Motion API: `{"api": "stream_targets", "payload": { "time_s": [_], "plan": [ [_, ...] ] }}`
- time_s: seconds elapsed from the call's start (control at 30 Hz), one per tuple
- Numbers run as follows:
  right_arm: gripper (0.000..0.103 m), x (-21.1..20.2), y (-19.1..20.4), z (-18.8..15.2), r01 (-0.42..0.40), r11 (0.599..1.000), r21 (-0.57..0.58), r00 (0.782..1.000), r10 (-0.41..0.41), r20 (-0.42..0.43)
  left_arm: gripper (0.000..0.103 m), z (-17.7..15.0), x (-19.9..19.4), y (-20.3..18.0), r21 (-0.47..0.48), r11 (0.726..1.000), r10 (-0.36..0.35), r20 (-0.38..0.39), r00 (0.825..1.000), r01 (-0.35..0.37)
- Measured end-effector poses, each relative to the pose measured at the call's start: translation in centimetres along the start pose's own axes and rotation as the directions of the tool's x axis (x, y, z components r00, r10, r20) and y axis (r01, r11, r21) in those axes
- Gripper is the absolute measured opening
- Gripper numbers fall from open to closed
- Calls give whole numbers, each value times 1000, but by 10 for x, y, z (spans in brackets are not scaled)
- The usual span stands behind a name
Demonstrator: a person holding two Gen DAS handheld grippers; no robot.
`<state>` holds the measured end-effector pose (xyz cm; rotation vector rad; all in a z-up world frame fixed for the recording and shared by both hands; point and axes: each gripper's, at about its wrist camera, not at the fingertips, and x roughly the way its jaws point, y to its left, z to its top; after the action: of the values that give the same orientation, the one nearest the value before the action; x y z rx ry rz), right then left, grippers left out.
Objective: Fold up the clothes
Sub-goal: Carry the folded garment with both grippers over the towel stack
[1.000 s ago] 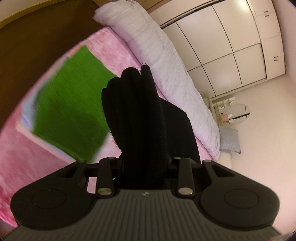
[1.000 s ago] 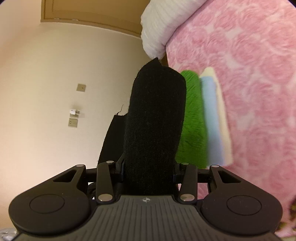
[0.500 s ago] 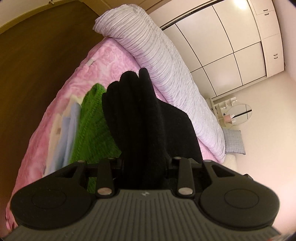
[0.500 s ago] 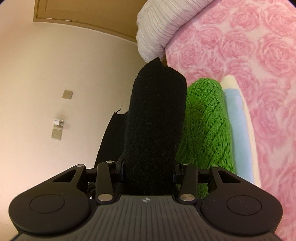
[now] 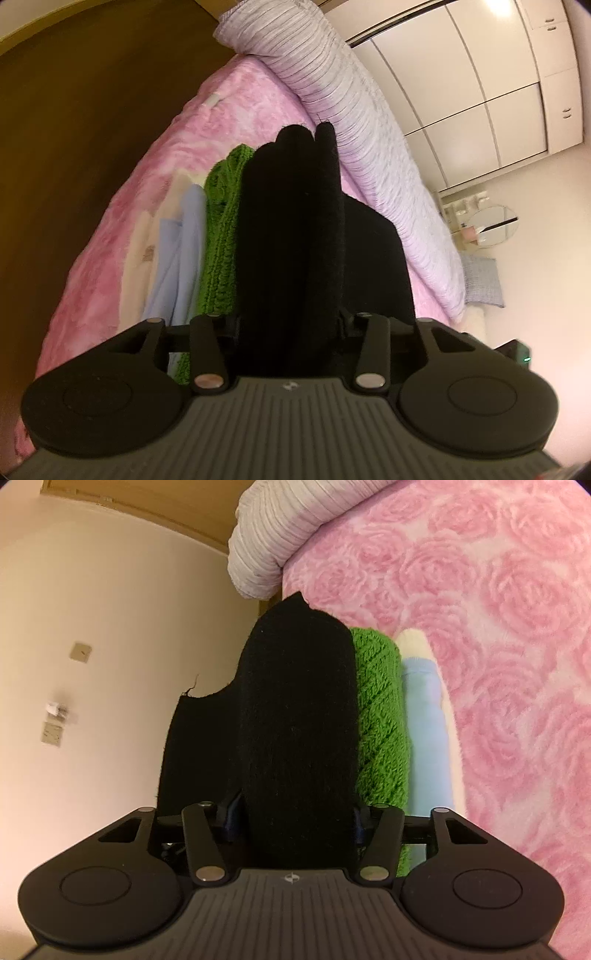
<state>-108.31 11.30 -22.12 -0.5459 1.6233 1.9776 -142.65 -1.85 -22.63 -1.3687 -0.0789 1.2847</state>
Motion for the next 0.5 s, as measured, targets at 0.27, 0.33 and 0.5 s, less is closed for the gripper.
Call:
{"api": "stream_targets", "payload": {
  "time_s": [0.27, 0.33, 0.5],
  "plan": [
    [57, -63, 52, -5, 257, 916, -308, 964, -220, 151, 26, -11, -83, -61, 170, 964, 173, 190, 966, -206],
    [51, -68, 71, -17, 281, 860, -426, 959, -235, 157, 18, -19, -88, -83, 268, 943, 151, 183, 971, -197],
    [38, -49, 100, -49, 280, 732, -621, 956, -275, 106, 9, -43, -55, -87, 371, 900, 199, 113, 973, -227]
  ]
}}
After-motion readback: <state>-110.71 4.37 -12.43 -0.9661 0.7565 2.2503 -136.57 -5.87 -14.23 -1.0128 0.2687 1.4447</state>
